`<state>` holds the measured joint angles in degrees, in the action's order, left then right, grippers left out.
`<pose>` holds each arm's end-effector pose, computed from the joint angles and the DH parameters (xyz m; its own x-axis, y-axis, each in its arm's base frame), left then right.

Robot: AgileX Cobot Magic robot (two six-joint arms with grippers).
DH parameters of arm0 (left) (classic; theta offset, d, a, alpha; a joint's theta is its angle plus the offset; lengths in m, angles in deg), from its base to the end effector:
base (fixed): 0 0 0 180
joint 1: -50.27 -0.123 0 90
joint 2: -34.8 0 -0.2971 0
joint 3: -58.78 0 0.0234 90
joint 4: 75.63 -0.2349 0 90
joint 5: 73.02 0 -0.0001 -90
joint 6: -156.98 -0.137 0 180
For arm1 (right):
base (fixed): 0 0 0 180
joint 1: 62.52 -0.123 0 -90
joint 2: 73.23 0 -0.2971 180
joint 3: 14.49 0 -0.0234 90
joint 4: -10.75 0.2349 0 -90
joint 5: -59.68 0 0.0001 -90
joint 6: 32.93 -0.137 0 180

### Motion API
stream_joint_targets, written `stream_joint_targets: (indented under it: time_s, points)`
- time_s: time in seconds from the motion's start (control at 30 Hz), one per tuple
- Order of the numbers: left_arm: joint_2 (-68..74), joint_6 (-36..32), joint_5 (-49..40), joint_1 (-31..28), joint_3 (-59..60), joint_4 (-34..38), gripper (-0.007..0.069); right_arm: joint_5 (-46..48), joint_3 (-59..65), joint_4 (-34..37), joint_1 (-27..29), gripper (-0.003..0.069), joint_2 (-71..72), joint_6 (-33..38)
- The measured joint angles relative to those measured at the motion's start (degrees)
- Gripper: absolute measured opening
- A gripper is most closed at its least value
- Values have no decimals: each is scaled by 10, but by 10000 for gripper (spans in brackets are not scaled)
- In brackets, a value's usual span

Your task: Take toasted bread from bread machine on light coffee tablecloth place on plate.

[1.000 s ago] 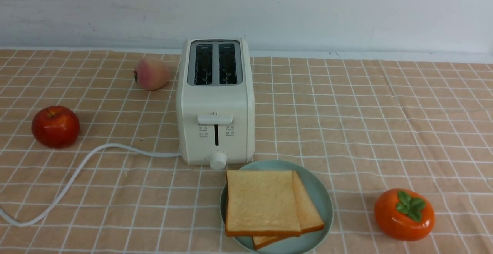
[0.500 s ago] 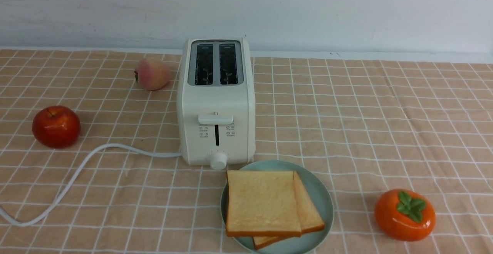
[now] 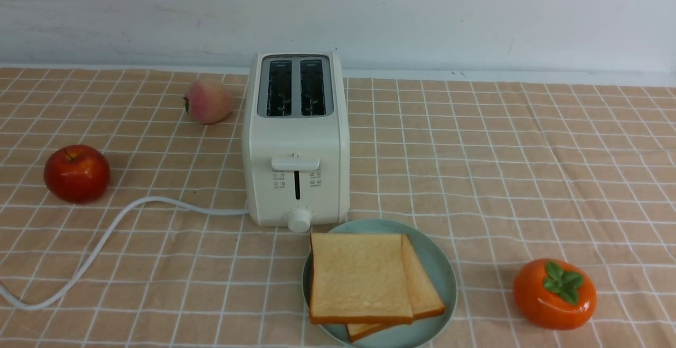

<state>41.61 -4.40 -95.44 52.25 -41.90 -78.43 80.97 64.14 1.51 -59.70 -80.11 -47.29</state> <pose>0.0677 0.0002 0.1538 -0.3099 -0.2656 -0.9129 -0.0715 0.9640 -0.2562 0.0680 -0.0114 0.1613 -0.2726 0.1134 -0.9554 0.1329 0.9880 0.0794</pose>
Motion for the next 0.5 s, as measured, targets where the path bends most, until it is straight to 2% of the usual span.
stream_joint_targets:
  time_s: [0.5]
  points:
    - [0, 0, 0, 0, 0, 0, 28, 0, 0, 0, 0, 83, 0, 0]
